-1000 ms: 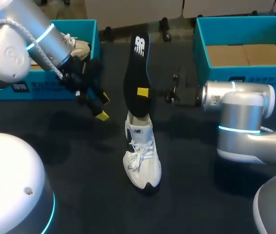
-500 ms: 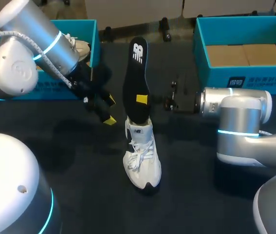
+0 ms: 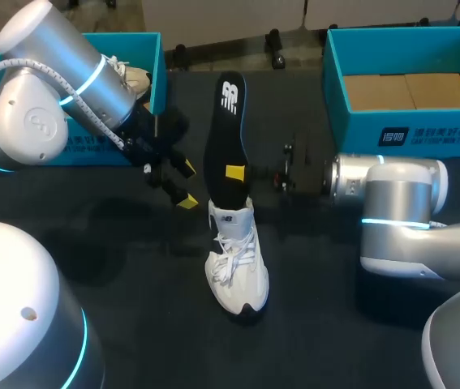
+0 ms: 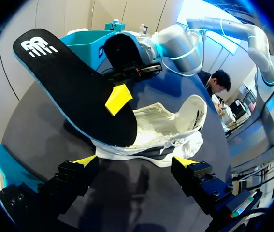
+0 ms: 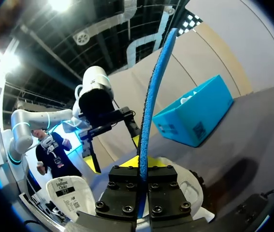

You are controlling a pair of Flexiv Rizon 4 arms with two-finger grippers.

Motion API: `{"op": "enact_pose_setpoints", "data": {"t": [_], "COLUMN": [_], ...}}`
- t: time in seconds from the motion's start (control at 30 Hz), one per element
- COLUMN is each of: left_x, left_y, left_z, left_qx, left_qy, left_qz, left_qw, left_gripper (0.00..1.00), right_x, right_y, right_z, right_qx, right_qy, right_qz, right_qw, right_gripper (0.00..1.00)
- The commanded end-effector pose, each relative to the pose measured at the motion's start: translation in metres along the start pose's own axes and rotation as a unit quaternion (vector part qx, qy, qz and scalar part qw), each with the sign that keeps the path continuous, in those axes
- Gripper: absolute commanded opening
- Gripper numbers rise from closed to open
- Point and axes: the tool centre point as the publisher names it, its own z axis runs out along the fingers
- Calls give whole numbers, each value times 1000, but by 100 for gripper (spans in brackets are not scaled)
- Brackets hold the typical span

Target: Take the shoe out of the shoebox, open the shoe tongue, remove and reinsert the insole, then place the shoe into the shoebox

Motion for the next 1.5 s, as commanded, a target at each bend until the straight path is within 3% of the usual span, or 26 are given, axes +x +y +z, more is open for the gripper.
{"op": "enact_pose_setpoints", "data": {"t": [0.03,0.87,1.17,1.33,1.4,1.5], "left_x": [0,0,0,0,0,0], "left_y": [0,0,0,0,0,0], "left_z": [0,0,0,0,0,0], "left_qx": [-1,-1,-1,-1,-1,-1], "left_qy": [0,0,0,0,0,0], "left_qz": [0,0,0,0,0,0], "left_qw": [1000,1000,1000,1000,1000,1000], "left_gripper": [100,100,100,100,100,100], "right_x": [-4,14,25,25,23,22], "right_y": [-11,-51,-57,-49,-44,-39], "right_z": [2,0,-6,-6,-4,-2], "right_qx": [0,27,24,26,29,34], "right_qy": [6,-13,-23,-22,-21,-19], "right_qz": [0,55,57,48,44,37], "right_qw": [1000,998,998,998,998,999], "right_gripper": [0,0,0,0,36,43]}}
